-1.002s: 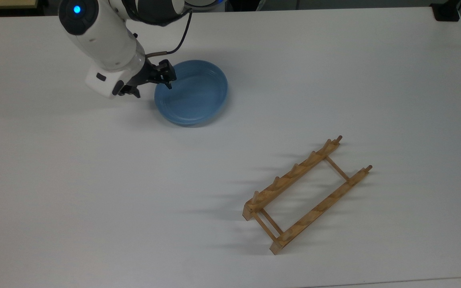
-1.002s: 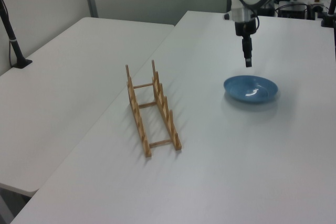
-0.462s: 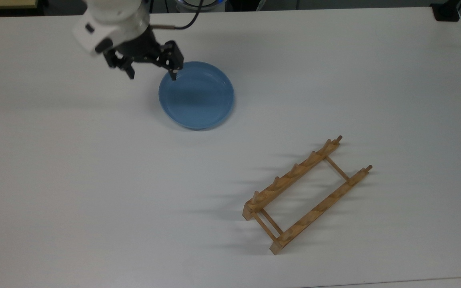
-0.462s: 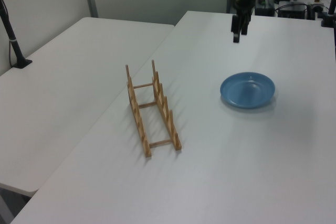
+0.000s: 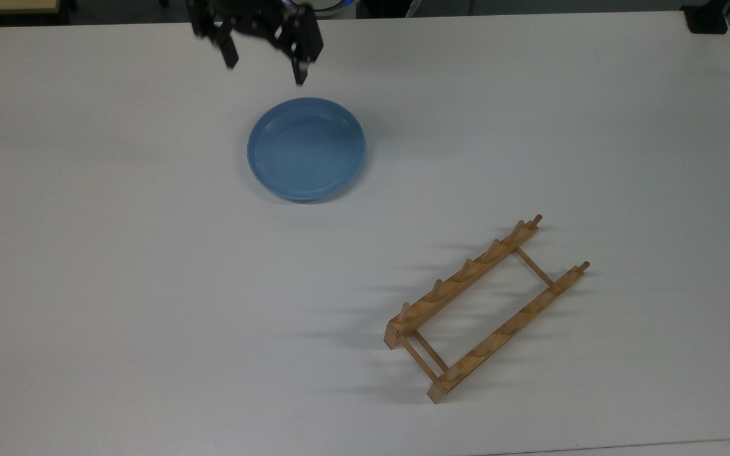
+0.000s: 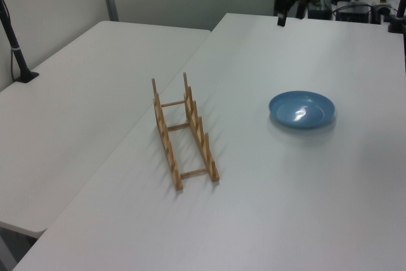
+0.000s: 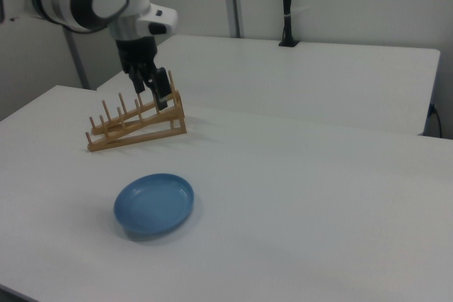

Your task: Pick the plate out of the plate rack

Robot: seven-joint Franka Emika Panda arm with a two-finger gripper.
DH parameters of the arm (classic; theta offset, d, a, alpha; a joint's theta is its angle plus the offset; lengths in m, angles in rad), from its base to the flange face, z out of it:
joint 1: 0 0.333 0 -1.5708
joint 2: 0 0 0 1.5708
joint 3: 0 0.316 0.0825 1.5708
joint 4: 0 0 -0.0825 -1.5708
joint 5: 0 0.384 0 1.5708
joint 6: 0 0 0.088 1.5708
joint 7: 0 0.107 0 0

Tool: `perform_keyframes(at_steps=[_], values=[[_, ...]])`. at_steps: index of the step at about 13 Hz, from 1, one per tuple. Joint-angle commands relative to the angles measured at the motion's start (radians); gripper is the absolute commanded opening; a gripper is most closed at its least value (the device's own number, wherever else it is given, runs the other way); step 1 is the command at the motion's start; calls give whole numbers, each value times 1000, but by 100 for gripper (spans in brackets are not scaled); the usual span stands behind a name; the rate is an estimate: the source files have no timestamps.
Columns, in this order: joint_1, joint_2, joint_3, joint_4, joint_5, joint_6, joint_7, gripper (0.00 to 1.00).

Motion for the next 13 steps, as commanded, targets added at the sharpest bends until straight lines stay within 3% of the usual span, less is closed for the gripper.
perform_keyframes(at_steps=[1, 3, 5, 8, 13], values=[[199, -61, -203, 27, 7, -101, 83, 100], [241, -80, -248, 38, -2, -101, 64, 100], [238, -80, -248, 59, -33, -104, -39, 100], [212, -69, -240, 56, -54, -99, -394, 100], [189, -63, -239, 59, -41, -96, -351, 100]])
